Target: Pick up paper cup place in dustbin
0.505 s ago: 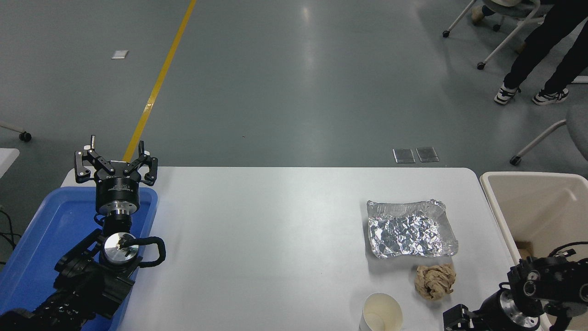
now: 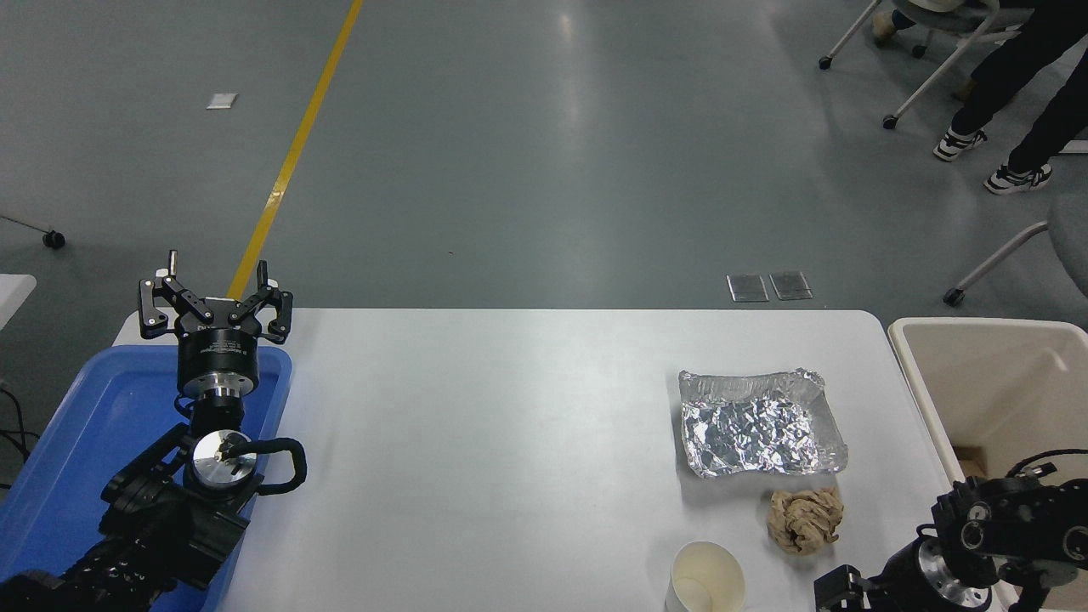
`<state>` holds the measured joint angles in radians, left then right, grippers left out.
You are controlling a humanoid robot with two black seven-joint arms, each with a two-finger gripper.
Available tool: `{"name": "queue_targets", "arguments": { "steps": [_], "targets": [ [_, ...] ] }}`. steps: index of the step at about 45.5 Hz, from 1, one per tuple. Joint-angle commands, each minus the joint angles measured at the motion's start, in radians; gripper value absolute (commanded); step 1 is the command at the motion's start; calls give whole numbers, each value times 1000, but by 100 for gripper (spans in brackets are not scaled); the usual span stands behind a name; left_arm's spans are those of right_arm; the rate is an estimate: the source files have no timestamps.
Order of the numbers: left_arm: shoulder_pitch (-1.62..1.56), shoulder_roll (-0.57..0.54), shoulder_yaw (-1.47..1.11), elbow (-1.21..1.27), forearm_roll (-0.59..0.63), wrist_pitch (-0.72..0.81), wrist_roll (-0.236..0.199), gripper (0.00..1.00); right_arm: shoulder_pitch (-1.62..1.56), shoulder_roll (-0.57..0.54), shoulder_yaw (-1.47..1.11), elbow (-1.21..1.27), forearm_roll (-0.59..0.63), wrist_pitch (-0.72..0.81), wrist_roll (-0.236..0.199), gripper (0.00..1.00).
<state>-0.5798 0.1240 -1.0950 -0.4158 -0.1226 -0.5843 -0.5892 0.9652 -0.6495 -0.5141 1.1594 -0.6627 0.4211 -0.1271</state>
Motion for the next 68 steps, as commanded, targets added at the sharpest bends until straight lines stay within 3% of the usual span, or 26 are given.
{"name": "queue_targets", "arguments": {
  "steps": [1,9,17,23,28,38,46,53,62,68],
  "targets": [
    [0,0,1,-1,0,-2,0,99,85,-36,-1,32,5,10,-5,100],
    [0,0,1,-1,0,-2,0,99,262,-110,-12,103,34,56,-8,100],
    [0,0,1,-1,0,-2,0,99,490,-193,-72,175,176,117,-11,100],
    [0,0,1,-1,0,-2,0,99,726,-185,-223,206,300,127,-11,100],
    [1,2,1,-1,0,-2,0,99,920,-118,-371,220,374,130,-11,100],
    [0,2,1,0,0,0,0,99,1136,33,-489,267,402,157,-11,100],
    [0,2,1,-1,0,-2,0,99,1305,249,-538,281,574,194,-11,100],
    [0,2,1,0,0,0,0,99,1356,404,-532,290,614,245,-9,100],
    [1,2,1,-1,0,-2,0,99,1423,413,-540,430,614,332,-11,100],
    [1,2,1,-1,0,0,0,99,1498,347,-543,512,614,364,-8,100]
  ]
}}
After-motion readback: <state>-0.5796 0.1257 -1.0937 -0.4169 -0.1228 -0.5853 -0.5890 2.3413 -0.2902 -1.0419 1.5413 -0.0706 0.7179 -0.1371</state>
